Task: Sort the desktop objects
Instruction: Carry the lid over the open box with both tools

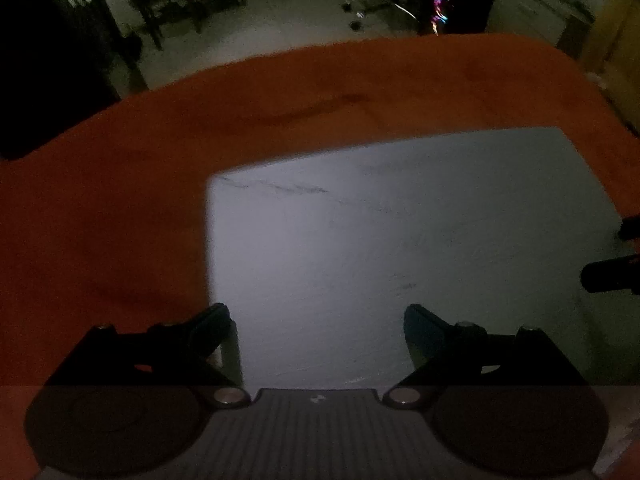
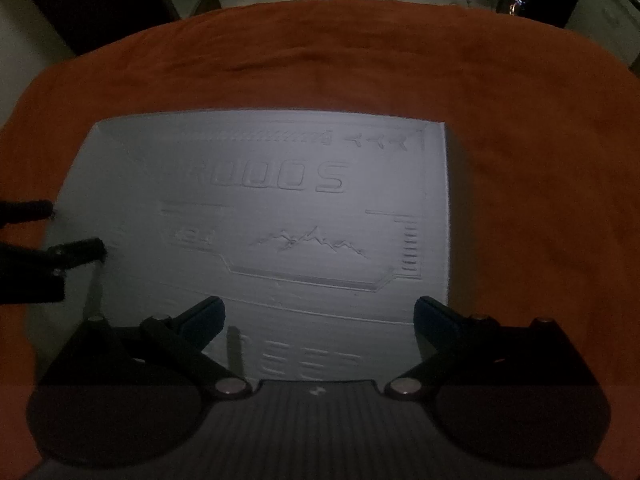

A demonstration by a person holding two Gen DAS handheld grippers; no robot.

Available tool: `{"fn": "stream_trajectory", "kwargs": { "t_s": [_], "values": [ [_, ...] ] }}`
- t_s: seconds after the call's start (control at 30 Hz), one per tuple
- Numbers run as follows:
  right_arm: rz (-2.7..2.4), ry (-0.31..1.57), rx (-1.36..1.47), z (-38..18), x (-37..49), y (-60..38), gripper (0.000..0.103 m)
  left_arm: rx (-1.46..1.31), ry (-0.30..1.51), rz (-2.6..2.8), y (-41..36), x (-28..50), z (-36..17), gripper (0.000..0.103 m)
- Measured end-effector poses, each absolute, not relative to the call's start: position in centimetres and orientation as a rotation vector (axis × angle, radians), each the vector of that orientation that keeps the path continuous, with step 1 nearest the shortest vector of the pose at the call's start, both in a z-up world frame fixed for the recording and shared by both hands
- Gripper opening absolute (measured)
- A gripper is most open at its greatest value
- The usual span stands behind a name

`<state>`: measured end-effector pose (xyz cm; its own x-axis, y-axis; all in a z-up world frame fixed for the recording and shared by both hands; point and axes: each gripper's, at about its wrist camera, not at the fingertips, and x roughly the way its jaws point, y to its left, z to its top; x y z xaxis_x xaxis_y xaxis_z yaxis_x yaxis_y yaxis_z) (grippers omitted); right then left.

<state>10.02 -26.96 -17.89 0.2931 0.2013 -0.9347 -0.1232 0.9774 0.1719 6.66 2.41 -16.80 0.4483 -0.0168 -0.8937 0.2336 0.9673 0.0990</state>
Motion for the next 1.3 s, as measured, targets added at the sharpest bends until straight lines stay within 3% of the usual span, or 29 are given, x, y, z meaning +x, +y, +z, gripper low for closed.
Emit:
{"fn": "stream_trajectory", "kwargs": {
  "t_s": [0.47, 0.73, 0.97, 1.3],
  "values": [
    [0.144, 1.318, 0.193, -20.1, 14.1, -29.7, 0.103, 0.128, 1.101, -0.070, 6.3, 9.6, -17.2, 0.103],
    [0.212, 1.313, 0.250, -21.4, 14.1, -30.4, 0.103, -0.097, 1.117, -0.157, 8.6, 8.8, -18.7, 0.103],
    [0.224, 1.315, 0.150, -20.5, 11.0, -29.6, 0.103, 0.129, 1.106, -0.240, 4.2, 3.8, -17.6, 0.103],
    [0.206, 1.363, 0.125, -20.1, 7.4, -29.1, 0.103, 0.174, 1.107, -0.211, 2.5, -0.4, -16.6, 0.103]
  ]
}}
